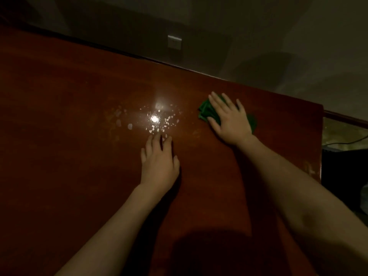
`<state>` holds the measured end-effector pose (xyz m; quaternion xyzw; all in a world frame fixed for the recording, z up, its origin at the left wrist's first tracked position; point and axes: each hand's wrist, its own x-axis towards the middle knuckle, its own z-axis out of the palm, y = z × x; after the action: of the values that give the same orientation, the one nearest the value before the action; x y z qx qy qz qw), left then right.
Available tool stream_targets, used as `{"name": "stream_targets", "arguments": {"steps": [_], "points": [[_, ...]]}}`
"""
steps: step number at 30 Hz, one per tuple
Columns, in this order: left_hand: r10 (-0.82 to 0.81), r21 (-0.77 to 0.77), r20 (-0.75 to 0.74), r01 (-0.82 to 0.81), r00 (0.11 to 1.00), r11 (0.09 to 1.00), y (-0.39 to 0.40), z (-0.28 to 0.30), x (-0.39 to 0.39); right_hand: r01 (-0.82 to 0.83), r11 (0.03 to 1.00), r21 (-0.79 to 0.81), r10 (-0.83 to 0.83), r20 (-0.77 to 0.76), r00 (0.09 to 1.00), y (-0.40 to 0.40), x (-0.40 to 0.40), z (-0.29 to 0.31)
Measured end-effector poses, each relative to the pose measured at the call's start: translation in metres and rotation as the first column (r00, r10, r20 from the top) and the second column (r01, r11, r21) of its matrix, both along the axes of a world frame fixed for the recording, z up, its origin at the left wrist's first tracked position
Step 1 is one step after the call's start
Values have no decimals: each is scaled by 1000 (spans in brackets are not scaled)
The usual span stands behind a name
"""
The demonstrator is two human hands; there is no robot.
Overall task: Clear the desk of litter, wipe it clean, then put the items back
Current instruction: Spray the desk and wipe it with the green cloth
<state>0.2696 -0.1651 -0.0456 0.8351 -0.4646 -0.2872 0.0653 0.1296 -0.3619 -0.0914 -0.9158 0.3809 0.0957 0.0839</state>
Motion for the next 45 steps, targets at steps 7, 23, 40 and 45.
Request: {"name": "stream_targets", "arguments": {"steps": [7,23,40,45], "points": [[-17,-17,32,18,999,1000,-12,-5,18,128,992,-11,-128,42,991,-76,54,-3],[-18,32,25,17,1000,999,75,16,17,-161,986,34,162,-26,986,97,42,5],[-94,89,-23,96,995,991,275,17,32,-191,982,3,191,-20,981,394,-19,0],[-132,88,-60,137,989,987,302,21,35,-123,992,31,124,-3,992,437,-26,1]]}}
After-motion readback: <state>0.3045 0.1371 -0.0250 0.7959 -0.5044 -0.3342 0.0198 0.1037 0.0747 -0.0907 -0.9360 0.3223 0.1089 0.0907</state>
